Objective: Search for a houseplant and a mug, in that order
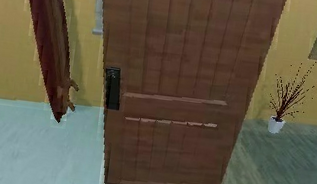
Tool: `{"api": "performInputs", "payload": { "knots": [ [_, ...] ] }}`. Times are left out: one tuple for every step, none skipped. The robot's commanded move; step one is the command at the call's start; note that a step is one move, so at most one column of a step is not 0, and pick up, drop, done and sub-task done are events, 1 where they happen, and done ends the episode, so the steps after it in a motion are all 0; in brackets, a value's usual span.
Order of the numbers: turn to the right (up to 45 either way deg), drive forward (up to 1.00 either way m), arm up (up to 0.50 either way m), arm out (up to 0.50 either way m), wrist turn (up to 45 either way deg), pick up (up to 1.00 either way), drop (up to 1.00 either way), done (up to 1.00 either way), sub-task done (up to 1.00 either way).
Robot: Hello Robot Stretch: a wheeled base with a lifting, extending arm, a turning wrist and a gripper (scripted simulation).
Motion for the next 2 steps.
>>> {"api": "performInputs", "payload": {
  "knots": [
    [-45.0,0.0,0.0,0.0,0.0,0.0,0.0,0.0,0.0],
    [-27.0,0.0,0.0,0.0,0.0,0.0,0.0,0.0,0.0]
  ]
}}
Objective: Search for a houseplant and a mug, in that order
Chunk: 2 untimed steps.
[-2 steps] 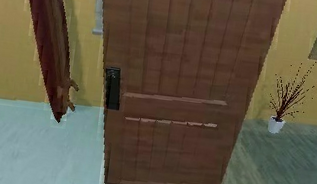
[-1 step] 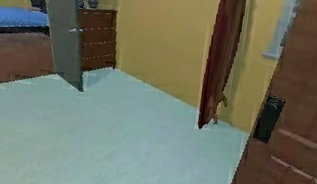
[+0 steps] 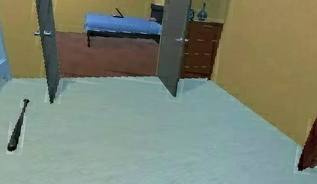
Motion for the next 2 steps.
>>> {"api": "performInputs", "payload": {
  "knots": [
    [0.0,0.65,0.0,0.0,0.0,0.0,0.0,0.0,0.0],
    [-45.0,0.0,0.0,0.0,0.0,0.0,0.0,0.0,0.0]
  ]
}}
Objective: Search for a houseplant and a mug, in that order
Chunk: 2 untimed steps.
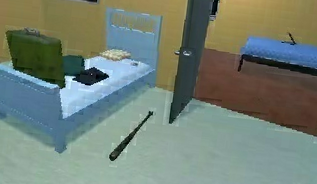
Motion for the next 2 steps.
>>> {"api": "performInputs", "payload": {
  "knots": [
    [-27.0,0.0,0.0,0.0,0.0,0.0,0.0,0.0,0.0],
    [0.0,0.7,0.0,0.0,0.0,0.0,0.0,0.0,0.0]
  ]
}}
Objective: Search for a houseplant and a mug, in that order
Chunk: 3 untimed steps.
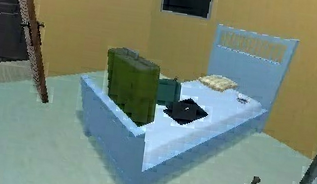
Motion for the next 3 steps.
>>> {"api": "performInputs", "payload": {
  "knots": [
    [-39.0,0.0,0.0,0.0,0.0,0.0,0.0,0.0,0.0],
    [0.0,0.45,0.0,0.0,0.0,0.0,0.0,0.0,0.0],
    [-12.0,0.0,0.0,0.0,0.0,0.0,0.0,0.0,0.0]
  ]
}}
